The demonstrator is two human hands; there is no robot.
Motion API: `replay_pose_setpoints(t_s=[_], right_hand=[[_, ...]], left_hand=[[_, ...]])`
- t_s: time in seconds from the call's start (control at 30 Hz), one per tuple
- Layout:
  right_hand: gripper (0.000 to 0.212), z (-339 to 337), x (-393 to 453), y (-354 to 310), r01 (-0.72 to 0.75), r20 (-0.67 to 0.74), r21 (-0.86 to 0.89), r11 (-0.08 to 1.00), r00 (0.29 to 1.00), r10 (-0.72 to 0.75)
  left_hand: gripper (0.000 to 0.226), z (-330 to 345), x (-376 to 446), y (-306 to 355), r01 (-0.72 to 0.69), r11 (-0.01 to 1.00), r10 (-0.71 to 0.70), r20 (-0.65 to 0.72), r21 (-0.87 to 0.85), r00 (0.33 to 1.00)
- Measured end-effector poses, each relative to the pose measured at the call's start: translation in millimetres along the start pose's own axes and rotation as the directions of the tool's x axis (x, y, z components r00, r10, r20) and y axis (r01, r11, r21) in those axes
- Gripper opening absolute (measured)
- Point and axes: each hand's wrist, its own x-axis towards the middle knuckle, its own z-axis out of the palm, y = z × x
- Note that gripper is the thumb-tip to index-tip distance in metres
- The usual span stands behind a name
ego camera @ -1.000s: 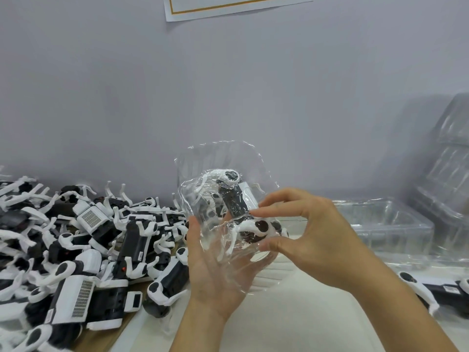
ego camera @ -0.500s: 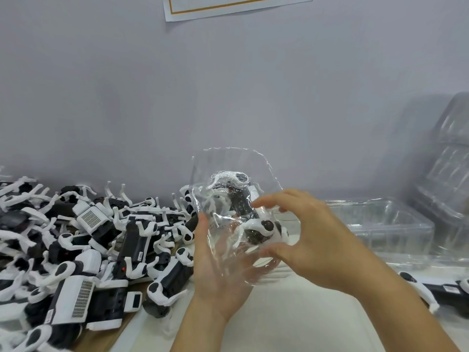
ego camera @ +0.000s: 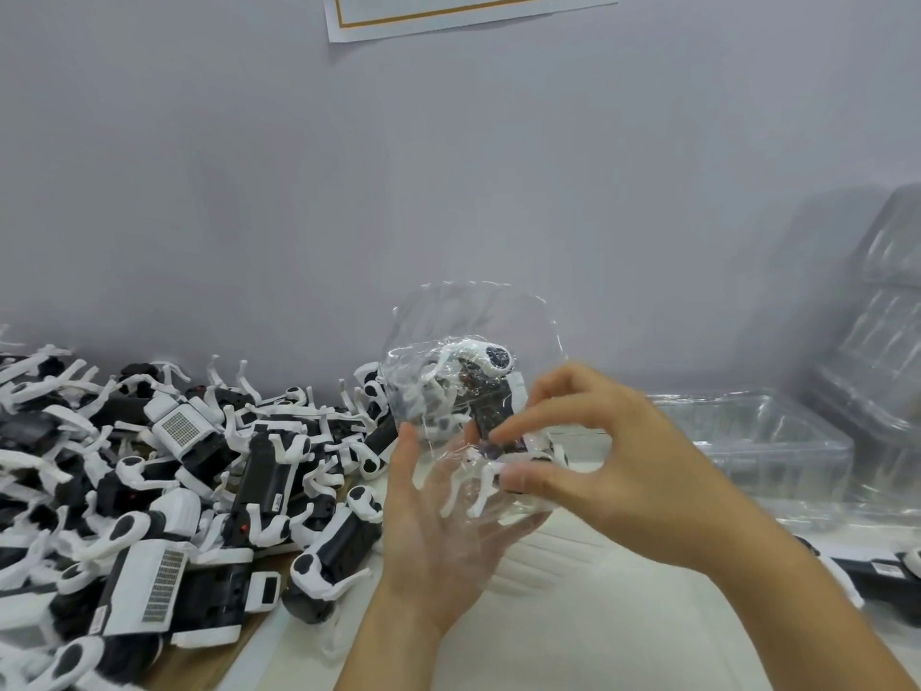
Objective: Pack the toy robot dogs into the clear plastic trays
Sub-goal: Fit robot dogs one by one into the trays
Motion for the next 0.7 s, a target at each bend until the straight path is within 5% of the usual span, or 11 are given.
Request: replay_pose_setpoints(t_s=[0.13, 0.33, 0.5, 0.7], right_hand=[[0.030, 0.6, 3.6, -1.7, 0.054, -0.285, 0.020, 0.998, 0.957, -0.046], [0.043, 15.1, 7.1, -6.6, 0.089, -0.343, -0.059, 0.994, 0.933, -0.104], [0.033, 17.5, 7.5, -4.6, 0.020, -0.435, -0.094, 0.995, 0.898, -0.059], [0.031, 11.7, 7.1, -2.6, -0.002, -0.409, -0.070, 0.998, 0.912, -0.026]], left_hand=[[0.088, -2.1, -2.7, -0.6, -0.072, 0.993, 0.074, -0.023, 0.095, 0.997], [0.058, -2.3, -6.7, -1.6, -0.143, 0.981, 0.141, 0.024, 0.133, 0.990], [0.061, 0.7, -8.7, -0.2, -0.094, 0.986, 0.085, 0.077, 0.134, 0.993], [0.091, 3.2, -6.7, -0.5, -0.007, 0.993, -0.001, 0.067, 0.118, 0.998]])
